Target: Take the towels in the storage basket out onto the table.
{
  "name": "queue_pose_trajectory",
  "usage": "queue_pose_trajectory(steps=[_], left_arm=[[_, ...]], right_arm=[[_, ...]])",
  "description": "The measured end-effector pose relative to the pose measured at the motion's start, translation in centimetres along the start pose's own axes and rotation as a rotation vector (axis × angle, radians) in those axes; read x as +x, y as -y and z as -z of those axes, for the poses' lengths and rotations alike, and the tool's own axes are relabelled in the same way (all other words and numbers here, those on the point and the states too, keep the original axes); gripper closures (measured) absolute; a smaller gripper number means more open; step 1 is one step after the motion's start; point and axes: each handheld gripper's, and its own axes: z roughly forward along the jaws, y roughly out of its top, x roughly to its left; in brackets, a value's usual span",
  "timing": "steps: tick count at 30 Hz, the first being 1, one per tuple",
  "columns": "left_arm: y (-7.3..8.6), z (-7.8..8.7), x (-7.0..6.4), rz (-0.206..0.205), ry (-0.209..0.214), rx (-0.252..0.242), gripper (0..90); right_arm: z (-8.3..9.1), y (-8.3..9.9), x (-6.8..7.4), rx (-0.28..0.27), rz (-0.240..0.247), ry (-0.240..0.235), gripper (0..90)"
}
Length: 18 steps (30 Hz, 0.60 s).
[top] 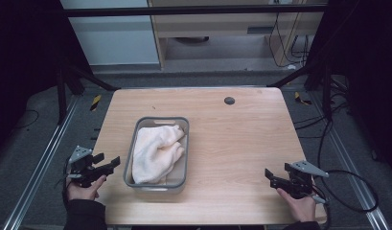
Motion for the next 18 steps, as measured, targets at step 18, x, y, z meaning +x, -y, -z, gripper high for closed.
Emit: queue_pose_trajectory(steps=[18], left_arm=[[-1.8, 1.5, -1.5, -0.011, 0.062, 0.0, 30.8]], right_arm=[[-0.1, 0.0, 0.3, 0.023, 0.027, 0.003, 15.3]])
